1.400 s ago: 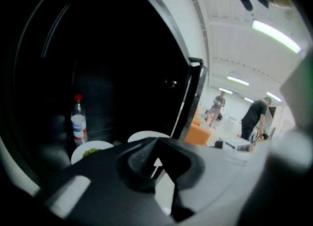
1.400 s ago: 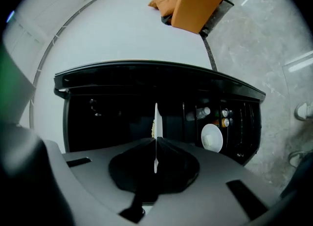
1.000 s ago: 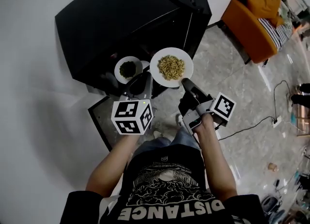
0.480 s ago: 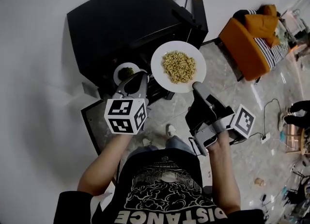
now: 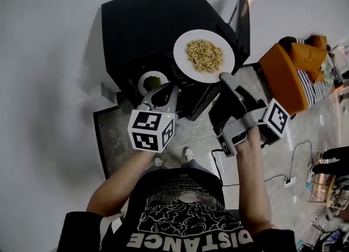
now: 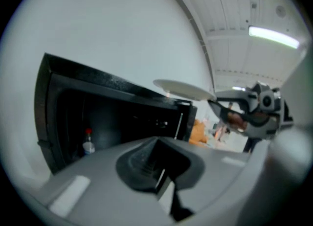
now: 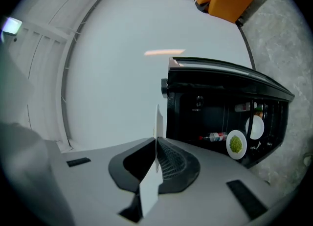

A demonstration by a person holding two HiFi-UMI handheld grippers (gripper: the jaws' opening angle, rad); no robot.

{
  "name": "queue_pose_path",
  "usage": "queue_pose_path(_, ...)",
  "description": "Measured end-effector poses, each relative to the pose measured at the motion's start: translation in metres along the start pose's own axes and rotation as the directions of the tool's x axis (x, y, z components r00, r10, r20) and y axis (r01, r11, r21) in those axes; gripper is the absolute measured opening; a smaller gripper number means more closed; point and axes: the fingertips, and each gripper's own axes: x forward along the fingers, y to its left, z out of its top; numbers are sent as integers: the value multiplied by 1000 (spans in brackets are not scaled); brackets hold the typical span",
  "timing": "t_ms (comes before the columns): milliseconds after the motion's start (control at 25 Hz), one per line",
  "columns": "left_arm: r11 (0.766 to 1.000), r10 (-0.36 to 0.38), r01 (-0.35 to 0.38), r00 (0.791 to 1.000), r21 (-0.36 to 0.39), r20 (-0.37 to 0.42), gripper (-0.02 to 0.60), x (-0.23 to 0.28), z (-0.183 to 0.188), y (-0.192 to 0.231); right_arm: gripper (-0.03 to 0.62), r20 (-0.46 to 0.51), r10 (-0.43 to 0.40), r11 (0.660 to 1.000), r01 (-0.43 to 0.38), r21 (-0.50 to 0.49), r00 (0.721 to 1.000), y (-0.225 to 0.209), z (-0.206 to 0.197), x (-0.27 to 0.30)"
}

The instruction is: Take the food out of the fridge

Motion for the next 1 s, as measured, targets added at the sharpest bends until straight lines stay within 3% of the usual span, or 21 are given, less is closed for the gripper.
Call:
queue_pose_path(120, 999, 50, -50, 999, -12, 12, 2, -6, 2, 8, 8, -16, -15, 1000, 15, 14, 1000, -4, 7, 24)
queue_pose_path(480, 988, 152, -151, 987, -23, 49, 2, -45, -20, -16, 8, -48, 6, 1000, -4, 30, 999, -5, 6, 24)
queue_pose_path(1000, 988, 153, -152, 987, -24, 51, 2, -66, -29, -38, 9, 14, 38, 999, -38, 24, 999, -4, 12, 24)
